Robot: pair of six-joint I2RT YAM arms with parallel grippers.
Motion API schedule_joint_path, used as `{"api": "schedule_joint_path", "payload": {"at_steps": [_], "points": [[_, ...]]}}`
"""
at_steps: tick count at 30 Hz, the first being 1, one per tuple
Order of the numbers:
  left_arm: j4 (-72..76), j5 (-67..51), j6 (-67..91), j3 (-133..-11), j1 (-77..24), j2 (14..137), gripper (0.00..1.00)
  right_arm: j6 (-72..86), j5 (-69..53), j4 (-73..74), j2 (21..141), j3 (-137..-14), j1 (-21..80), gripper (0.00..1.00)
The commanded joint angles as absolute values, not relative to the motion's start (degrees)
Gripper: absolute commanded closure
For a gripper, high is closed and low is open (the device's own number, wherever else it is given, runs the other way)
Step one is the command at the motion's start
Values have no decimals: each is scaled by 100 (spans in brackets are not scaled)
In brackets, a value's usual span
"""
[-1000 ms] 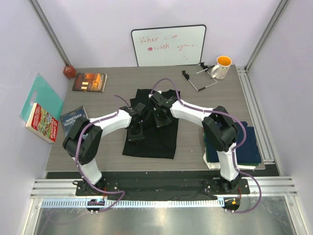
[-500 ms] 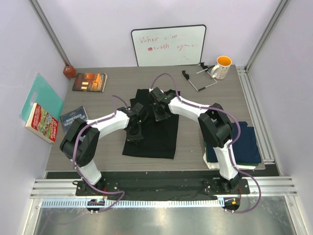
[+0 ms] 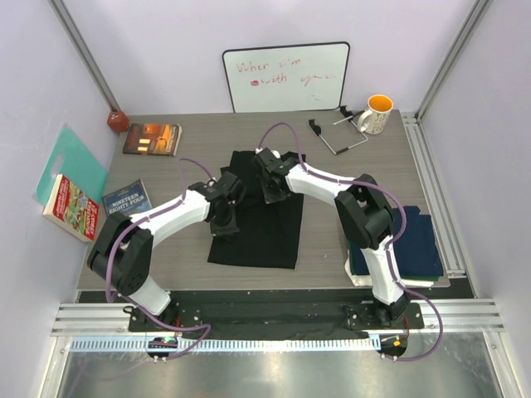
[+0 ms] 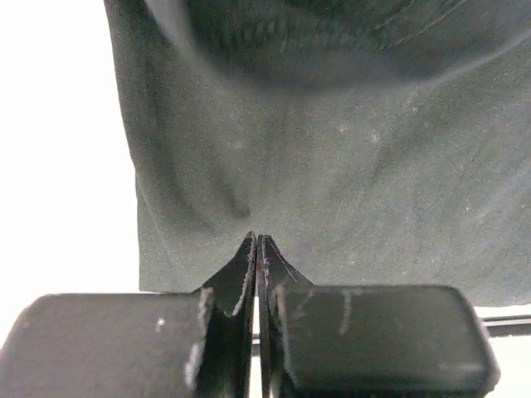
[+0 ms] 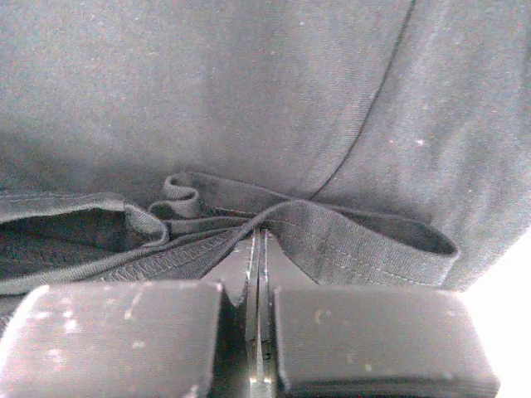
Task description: Fold and stack the t-shirts
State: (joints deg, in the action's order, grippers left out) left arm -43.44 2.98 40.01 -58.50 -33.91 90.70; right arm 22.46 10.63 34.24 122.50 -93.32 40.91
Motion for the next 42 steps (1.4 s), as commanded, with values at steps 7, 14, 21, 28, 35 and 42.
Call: {"api": "schedule_joint_path", "payload": {"at_steps": [7, 14, 21, 28, 35, 42], "points": [[-4192, 351, 3902, -5888, -3331, 9070, 100, 2417, 1660, 3568, 12278, -9413, 3876, 99], [-4552, 589, 3815, -6257, -3226, 9535, 100, 2513, 1829, 3929, 11998, -9317, 3657, 99], [-4254, 651, 3498, -7074, -2945, 10097, 100, 2654, 1477, 3823, 11742, -9237, 3507, 99], [-4377, 501, 3120, -8384, -2839, 11126, 100, 2646, 1310, 3815, 11804, -9238, 3507, 99], [-4412, 650, 3234, -9096, -2655, 11900, 100, 2584, 1266, 3858, 11637, -9106, 3472, 99], [-4324, 650, 3252, -9614, -2224, 12269, 100, 2636, 1204, 3876, 11277, -8492, 3437, 99]]}}
